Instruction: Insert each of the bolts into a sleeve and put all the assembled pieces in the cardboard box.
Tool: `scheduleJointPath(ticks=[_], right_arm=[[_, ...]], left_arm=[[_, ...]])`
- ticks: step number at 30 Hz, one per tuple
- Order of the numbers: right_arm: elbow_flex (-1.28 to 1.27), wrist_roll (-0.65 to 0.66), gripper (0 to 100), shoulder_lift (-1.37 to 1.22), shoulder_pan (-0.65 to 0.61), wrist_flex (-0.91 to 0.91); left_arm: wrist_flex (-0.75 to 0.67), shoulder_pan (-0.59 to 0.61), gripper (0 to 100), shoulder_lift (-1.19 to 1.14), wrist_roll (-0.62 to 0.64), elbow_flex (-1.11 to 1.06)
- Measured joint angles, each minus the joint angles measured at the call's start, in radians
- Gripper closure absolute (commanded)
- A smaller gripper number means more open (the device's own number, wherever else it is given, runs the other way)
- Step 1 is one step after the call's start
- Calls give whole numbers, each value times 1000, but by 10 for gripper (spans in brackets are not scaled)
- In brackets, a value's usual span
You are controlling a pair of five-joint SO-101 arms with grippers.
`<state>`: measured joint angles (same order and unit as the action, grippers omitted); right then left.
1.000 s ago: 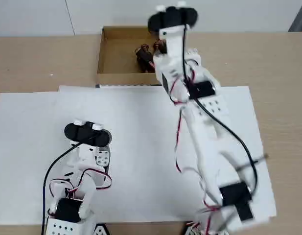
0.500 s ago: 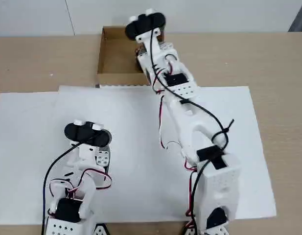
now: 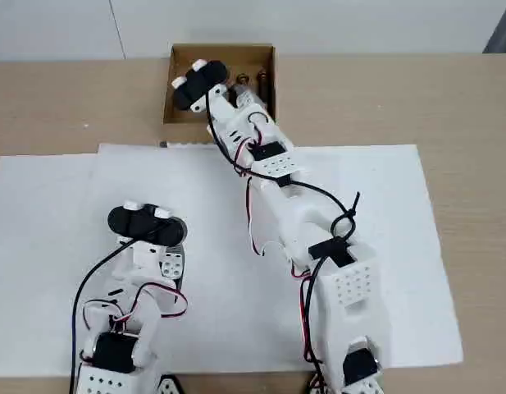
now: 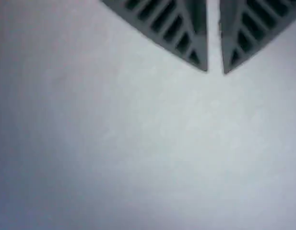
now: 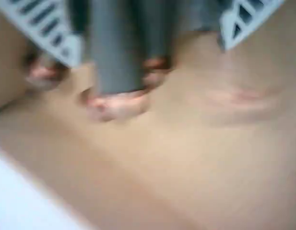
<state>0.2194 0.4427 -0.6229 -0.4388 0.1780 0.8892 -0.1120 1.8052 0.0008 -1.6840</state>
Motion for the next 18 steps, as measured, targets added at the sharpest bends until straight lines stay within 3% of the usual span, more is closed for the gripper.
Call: scheduleJointPath(ticks=[13,15,18], right_arm=[[118,5,796,-2,0,12],[160,5,835,-2,0,61],[229,5,969,-2,0,149]], left_arm=[[0,0,994,0,0,0],[0,0,994,0,0,0],[0,0,994,0,0,0]])
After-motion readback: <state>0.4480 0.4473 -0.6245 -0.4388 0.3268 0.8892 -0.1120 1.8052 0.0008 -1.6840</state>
